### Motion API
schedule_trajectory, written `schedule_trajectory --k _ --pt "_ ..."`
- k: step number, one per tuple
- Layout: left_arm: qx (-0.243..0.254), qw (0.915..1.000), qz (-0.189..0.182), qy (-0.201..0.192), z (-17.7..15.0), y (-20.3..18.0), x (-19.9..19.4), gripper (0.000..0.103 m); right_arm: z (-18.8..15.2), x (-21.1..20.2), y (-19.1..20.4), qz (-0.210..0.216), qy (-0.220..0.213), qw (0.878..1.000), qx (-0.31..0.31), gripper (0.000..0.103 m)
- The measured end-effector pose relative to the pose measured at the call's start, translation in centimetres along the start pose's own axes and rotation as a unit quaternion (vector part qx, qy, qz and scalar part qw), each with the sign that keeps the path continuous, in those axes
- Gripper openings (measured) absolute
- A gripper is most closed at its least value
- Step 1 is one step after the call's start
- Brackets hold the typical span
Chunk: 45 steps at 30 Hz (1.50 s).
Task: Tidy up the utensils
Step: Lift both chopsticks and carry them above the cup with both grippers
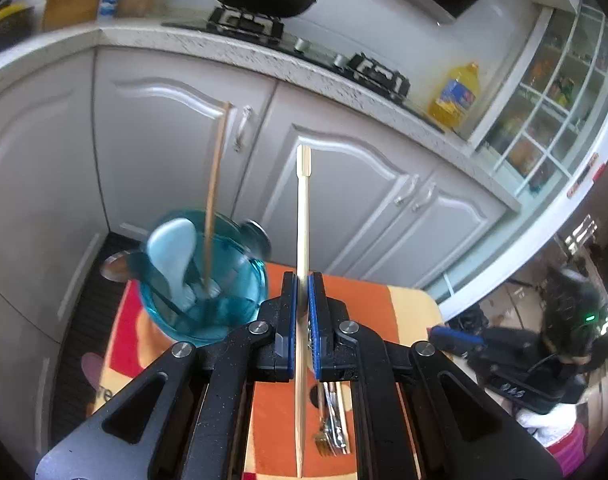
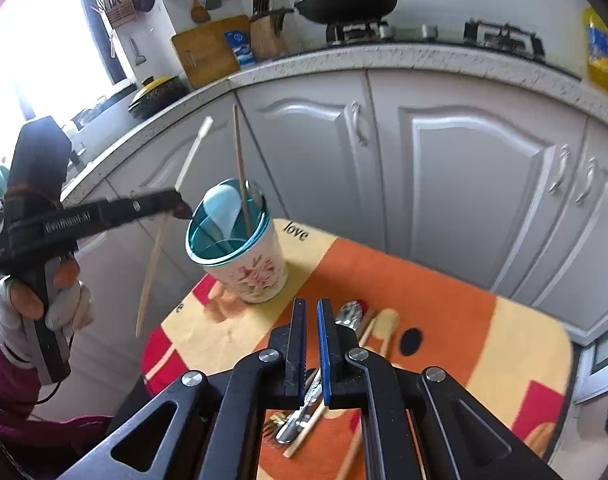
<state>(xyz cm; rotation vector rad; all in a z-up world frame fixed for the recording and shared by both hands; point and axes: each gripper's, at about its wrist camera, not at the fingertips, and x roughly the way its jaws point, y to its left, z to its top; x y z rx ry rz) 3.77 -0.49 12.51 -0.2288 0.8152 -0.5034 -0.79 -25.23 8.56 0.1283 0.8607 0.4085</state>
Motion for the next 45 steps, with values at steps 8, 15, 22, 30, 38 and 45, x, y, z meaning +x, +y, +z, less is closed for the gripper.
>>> schedule_trajectory --k 8,15,22,30,38,45 --pt "-0.010 0.9999 0.003 0.005 -0.6 1.3 0.0 0.004 -4.8 8.0 -4.5 -0.075 0.122 0.989 0.032 0.018" --pt "-0.018 0.9997 0.017 -0.005 -0.3 2.0 0.1 0.004 -7.2 13.5 -5.1 -0.094 0.189 0.977 0.020 0.017" --pt "-0.022 0.9989 0.036 -0.023 0.6 3.2 0.0 0.004 -6.2 10.4 -5.8 -0.050 0.147 0.987 0.041 0.006" --pt "-0.023 0.9970 0.050 -0.054 1.6 3.6 -0.2 0.004 -1.8 3.4 -2.9 0.042 0.045 0.997 0.051 0.006" --pt "-0.023 0.9944 0.066 -0.079 3.0 3.9 0.1 0.004 4.1 1.2 2.4 0.085 -0.015 0.996 -0.011 0.006" --pt "-0.016 0.9888 0.090 -0.118 4.3 4.6 0.7 0.004 8.9 -0.4 6.6 0.104 -0.050 0.991 -0.066 0.006"
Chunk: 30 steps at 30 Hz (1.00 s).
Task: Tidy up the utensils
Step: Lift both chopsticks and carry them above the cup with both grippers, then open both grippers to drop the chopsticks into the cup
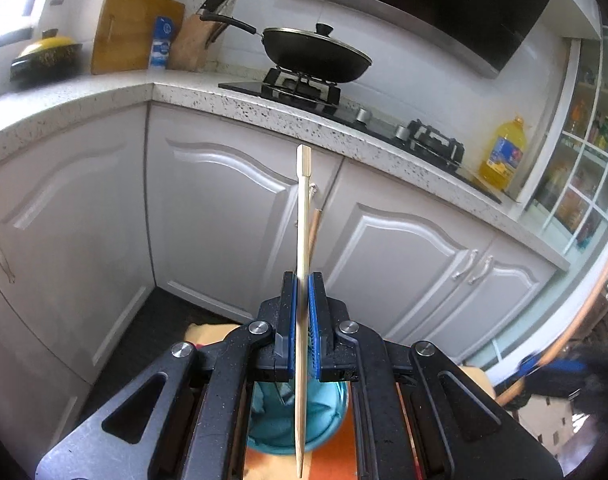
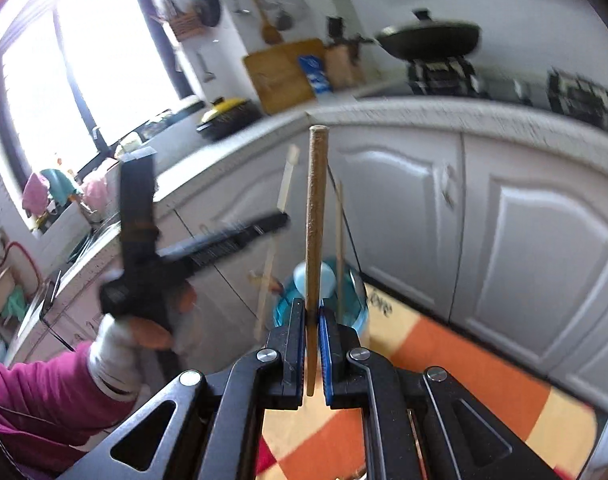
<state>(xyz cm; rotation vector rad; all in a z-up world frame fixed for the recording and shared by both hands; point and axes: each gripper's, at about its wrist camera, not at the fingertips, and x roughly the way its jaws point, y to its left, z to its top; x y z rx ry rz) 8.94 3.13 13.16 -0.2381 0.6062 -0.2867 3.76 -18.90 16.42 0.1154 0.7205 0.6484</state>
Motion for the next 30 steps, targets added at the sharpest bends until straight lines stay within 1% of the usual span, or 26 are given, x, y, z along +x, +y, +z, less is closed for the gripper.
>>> schedule_trajectory --k 2,5,7,12,17,19,24,30 --pt "0.001 0.9999 0.005 -0.013 0.0 0.2 0.3 0.004 1.5 0.2 0.9 -0.003 -0.009 1.000 -0.015 0.006" --pt "0.000 0.9993 0.014 -0.034 -0.3 0.5 0.6 0.004 2.6 1.2 1.4 -0.016 -0.013 0.999 -0.028 0.006" --pt "-0.007 0.9987 0.018 -0.047 -0.8 0.8 0.7 0.004 2.7 2.3 1.5 -0.023 -0.008 0.999 -0.031 0.006" --pt "0.009 0.9958 0.039 -0.082 -2.7 0.4 1.2 0.004 2.7 5.5 0.4 -0.025 0.009 0.999 -0.022 0.006" --pt "0.016 0.9951 0.049 -0.084 -4.1 0.4 2.4 0.004 1.8 7.9 -0.4 -0.032 0.031 0.999 -0.018 0.006" --pt "0.027 0.9948 0.055 -0.081 -4.4 0.1 3.0 0.004 1.5 8.3 -0.8 -0.029 0.037 0.999 -0.014 0.006" --pt "0.027 0.9955 0.055 -0.073 -5.2 0.2 3.7 0.004 1.1 9.1 -1.6 -0.026 0.050 0.998 -0.004 0.006" --pt "0.020 0.9969 0.058 -0.049 -6.6 1.1 3.5 0.004 0.2 10.7 -2.6 -0.025 0.072 0.997 0.010 0.006"
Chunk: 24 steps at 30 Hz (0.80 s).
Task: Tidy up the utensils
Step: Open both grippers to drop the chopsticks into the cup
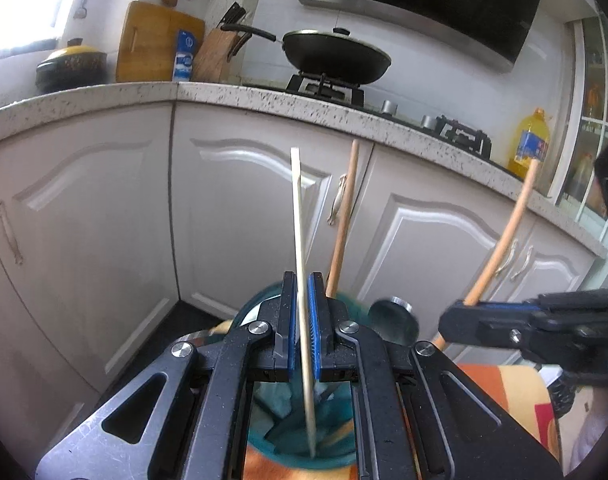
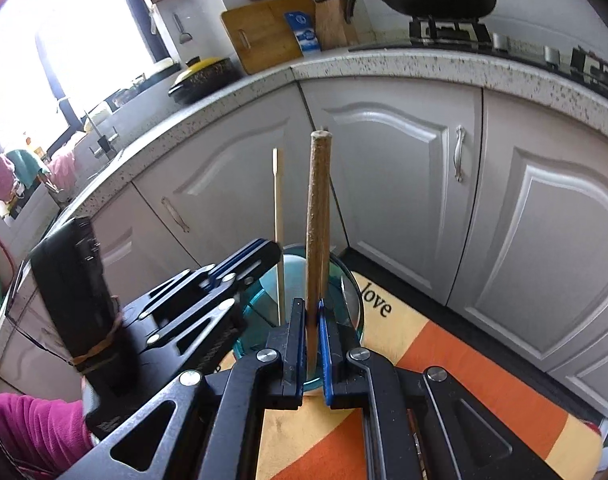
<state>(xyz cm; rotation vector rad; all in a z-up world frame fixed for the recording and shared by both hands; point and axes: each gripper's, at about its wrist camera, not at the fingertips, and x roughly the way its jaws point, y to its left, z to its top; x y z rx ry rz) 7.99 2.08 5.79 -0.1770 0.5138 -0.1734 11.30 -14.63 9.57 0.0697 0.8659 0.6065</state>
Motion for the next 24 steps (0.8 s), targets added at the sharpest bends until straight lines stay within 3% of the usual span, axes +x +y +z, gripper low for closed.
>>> schedule_trajectory --k 6,10,13,18,24 --pt "0.006 0.9999 0.002 0.014 -0.8 0.2 -1.2 0.004 -0.4 0.7 -0.9 -0.008 0.009 1.000 0.020 0.006" --pt "0.002 0.9996 -0.007 0.028 -1.0 0.7 -1.8 0.006 -0.5 0.0 -1.1 -0.007 0.006 0.999 0.031 0.031" --pt "0.002 0.9994 -0.010 0.034 -1.1 1.0 -2.5 0.013 -0.8 -0.8 -1.2 -0.010 0.003 0.999 0.032 0.031" --pt "0.012 0.9992 -0.013 0.035 -1.4 1.2 -3.4 0.017 -1.8 -2.1 -1.4 -0.015 0.001 0.999 0.044 0.031" --pt "0.006 0.9976 -0.016 0.067 -2.1 1.4 -2.0 0.017 -2.4 -3.1 -1.0 -0.021 0.000 0.999 0.043 0.031"
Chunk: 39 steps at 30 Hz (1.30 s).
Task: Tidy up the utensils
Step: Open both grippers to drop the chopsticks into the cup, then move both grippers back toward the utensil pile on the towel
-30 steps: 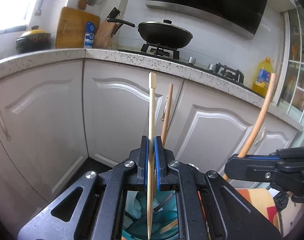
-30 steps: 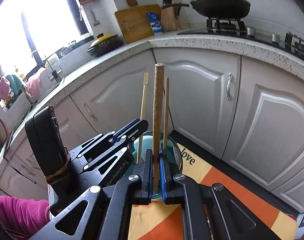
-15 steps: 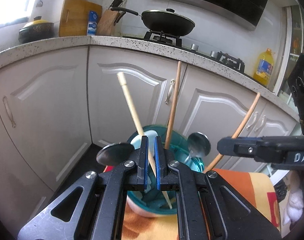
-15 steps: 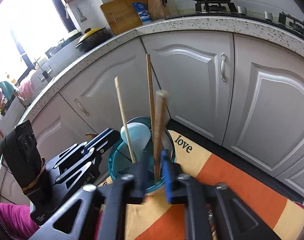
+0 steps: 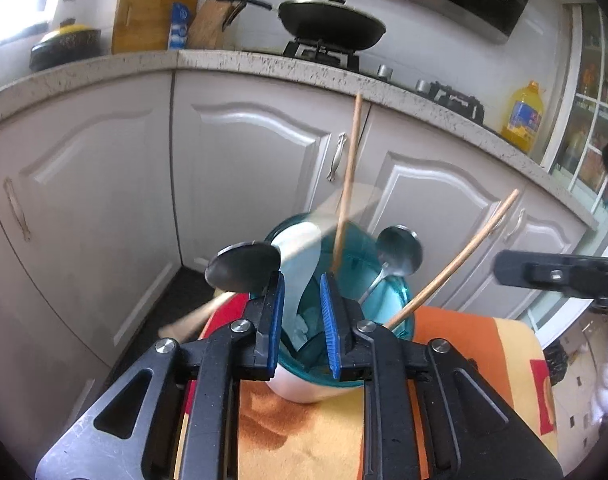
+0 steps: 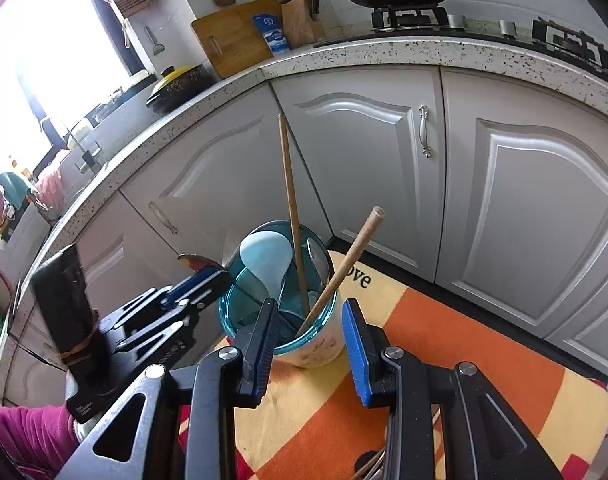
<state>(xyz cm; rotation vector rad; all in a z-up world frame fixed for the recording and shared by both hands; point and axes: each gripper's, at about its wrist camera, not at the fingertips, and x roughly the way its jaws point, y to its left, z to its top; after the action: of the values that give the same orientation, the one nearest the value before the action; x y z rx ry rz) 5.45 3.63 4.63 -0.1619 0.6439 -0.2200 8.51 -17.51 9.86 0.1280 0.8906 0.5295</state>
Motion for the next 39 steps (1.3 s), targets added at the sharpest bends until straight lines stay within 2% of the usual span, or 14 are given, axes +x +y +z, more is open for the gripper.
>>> schedule_trajectory --k 6,12,16,19,25,31,39 --pt "-0.018 0.9997 -0.008 0.011 -0.2 0.9 0.0 0.017 0.0 -1.1 0.3 -0.002 -0.005 1.000 -0.006 0.033" --pt "-0.036 0.9989 -0.030 0.008 0.9 2.8 -2.9 0.018 -0.8 -2.8 0.4 0.000 -0.015 1.000 -0.012 0.034" --pt "-0.040 0.9987 -0.030 0.004 1.9 4.5 -5.3 0.030 -2.4 -3.8 -0.1 -0.005 -0.015 1.000 -0.015 0.040" --pt "-0.029 0.9990 -0.033 0.008 1.9 4.5 -6.4 0.037 -4.2 -3.8 -0.9 -0.026 0.003 1.000 -0.015 0.040" --pt "0.001 0.9976 -0.060 0.034 -0.2 1.8 -7.1 0.040 -9.6 -1.2 -3.8 -0.079 0.070 0.994 0.011 0.040" --pt "0.029 0.9927 -0.083 0.083 -2.9 -1.6 -5.9 0.040 -14.5 1.5 -6.2 -0.085 0.111 0.989 0.057 0.038" --pt "0.062 0.9855 -0.084 0.133 -6.2 -5.2 -3.9 0.040 -16.0 3.9 -6.6 -0.107 0.122 0.984 0.076 0.036"
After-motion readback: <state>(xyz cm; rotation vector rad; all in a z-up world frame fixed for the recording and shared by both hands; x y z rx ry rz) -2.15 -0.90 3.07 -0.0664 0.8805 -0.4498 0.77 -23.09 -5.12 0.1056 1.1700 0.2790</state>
